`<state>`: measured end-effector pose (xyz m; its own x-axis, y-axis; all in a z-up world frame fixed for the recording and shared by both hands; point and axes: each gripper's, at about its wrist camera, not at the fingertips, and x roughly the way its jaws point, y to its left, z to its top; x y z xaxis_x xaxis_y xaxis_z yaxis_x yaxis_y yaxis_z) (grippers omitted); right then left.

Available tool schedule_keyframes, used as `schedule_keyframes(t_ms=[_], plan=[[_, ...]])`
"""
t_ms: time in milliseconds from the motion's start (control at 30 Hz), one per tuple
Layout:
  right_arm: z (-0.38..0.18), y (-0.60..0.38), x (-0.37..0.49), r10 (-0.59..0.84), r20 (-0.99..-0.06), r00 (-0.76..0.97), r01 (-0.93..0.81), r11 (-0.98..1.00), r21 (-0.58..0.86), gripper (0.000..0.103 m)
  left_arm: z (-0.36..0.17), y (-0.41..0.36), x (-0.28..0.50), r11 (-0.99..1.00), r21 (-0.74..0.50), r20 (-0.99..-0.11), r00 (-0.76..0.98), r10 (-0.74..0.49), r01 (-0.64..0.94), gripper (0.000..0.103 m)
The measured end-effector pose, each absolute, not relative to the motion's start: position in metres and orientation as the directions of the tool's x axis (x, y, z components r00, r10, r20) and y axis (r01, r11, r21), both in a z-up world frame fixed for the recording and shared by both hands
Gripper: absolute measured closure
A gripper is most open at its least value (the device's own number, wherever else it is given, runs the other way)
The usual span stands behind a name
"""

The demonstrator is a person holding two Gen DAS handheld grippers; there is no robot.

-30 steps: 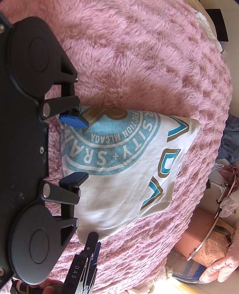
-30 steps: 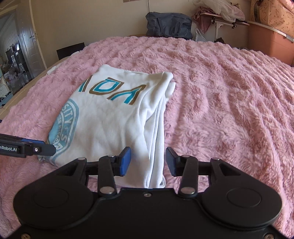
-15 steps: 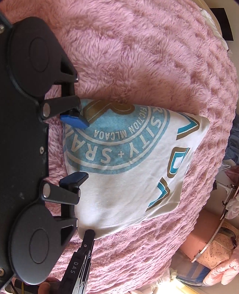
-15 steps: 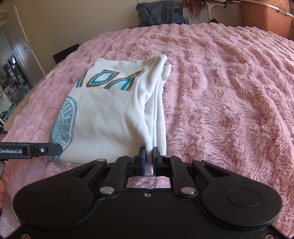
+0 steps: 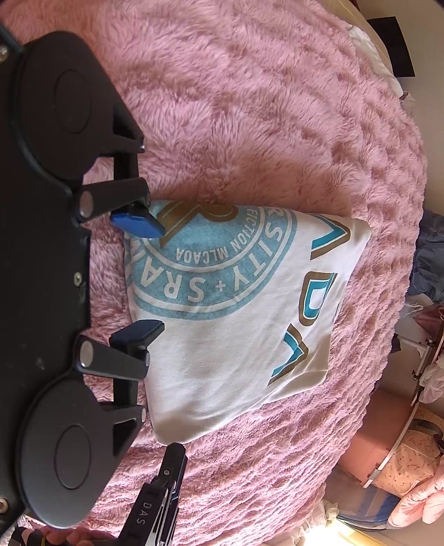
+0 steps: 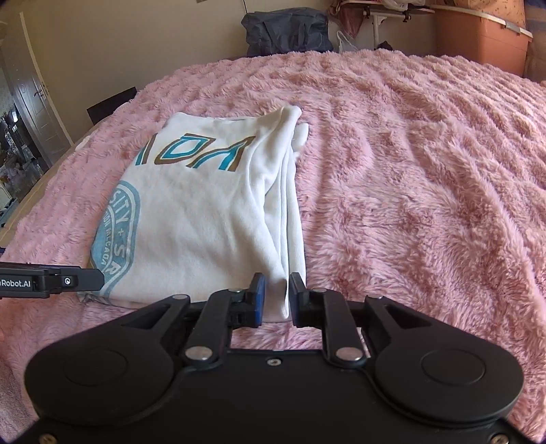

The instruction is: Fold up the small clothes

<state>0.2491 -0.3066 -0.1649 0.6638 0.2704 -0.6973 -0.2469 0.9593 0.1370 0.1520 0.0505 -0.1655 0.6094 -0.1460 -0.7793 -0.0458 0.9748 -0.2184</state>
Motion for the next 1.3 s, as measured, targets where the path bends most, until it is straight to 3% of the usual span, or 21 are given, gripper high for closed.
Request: schedule_keyframes(t_ms=[100,167,367,767,1300], plan=[[-0.145,-0.297,0.236,0.26,-0.682,0.683,-0.254,0.961,0.111,0.076,-0.15,0.049,0.141,0.982,-0.179,-0.77,0.629,-0.106,-0.053,0.047],[-0.133,-0.29,0.228,0.248,-0.671,0.698,-0.248,0.964,0.099,0.045,-0.139,0.05,0.133,0.985,-0.163,-0.767,0.636,-0.086,-0.063,0.047],[-0.104,-0.265,0.198,0.222,-0.635,0.74,-0.246,0.968,0.052,0.025,-0.113,0.049,0.107,0.985,-0.129,-0.76,0.649,-0.026,-0.111,0.045],[-0.092,-0.233,0.148,0.229,-0.65,0.725,-0.241,0.968,0.072,0.016,-0.091,0.039,0.055,0.986,-0.097,-0.754,0.656,0.017,-0.137,0.042],[-0.08,-0.226,0.132,0.213,-0.653,0.727,-0.237,0.97,0.054,0.014,-0.088,0.034,0.048,0.988,-0.059,-0.778,0.626,0.044,-0.143,0.041]])
